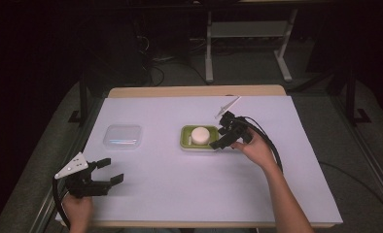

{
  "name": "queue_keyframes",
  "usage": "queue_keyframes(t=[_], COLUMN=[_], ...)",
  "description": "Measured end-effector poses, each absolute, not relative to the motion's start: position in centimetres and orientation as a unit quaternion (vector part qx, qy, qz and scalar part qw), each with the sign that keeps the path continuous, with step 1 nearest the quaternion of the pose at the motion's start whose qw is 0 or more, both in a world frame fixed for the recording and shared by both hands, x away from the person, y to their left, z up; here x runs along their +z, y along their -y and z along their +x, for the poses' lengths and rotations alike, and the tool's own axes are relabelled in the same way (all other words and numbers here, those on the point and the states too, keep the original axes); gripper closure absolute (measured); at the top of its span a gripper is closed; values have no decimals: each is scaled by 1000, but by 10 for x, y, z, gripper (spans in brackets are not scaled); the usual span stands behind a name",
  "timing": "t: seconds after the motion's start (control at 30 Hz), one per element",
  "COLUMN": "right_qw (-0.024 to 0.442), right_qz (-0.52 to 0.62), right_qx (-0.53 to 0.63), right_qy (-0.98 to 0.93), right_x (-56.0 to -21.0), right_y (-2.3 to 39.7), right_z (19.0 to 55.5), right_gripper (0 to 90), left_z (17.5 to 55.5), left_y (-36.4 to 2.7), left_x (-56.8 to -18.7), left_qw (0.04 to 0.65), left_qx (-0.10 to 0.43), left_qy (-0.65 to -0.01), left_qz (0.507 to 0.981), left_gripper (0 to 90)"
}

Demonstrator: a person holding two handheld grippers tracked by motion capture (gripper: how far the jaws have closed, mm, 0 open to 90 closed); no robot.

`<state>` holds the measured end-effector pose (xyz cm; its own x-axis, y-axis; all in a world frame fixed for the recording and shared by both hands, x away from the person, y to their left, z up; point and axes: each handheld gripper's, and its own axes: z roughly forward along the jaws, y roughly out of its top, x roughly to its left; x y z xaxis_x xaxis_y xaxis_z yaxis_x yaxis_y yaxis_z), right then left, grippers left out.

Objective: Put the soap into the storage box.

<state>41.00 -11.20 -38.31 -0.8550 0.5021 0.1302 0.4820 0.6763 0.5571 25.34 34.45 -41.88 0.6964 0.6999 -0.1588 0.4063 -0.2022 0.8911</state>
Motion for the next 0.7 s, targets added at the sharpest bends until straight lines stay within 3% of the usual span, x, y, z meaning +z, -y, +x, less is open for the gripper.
queue_keyframes(t=[0.7], right_qw=[20], right_qz=[287], right_qx=[323], right_qy=[-902], right_x=[-381], right_y=[156], right_z=[364], right_gripper=[260], left_z=[254], left_y=[-343], left_x=[-420], left_qw=[512], left_qx=[141], left_qy=[-360], left_qz=[767], left_gripper=[145])
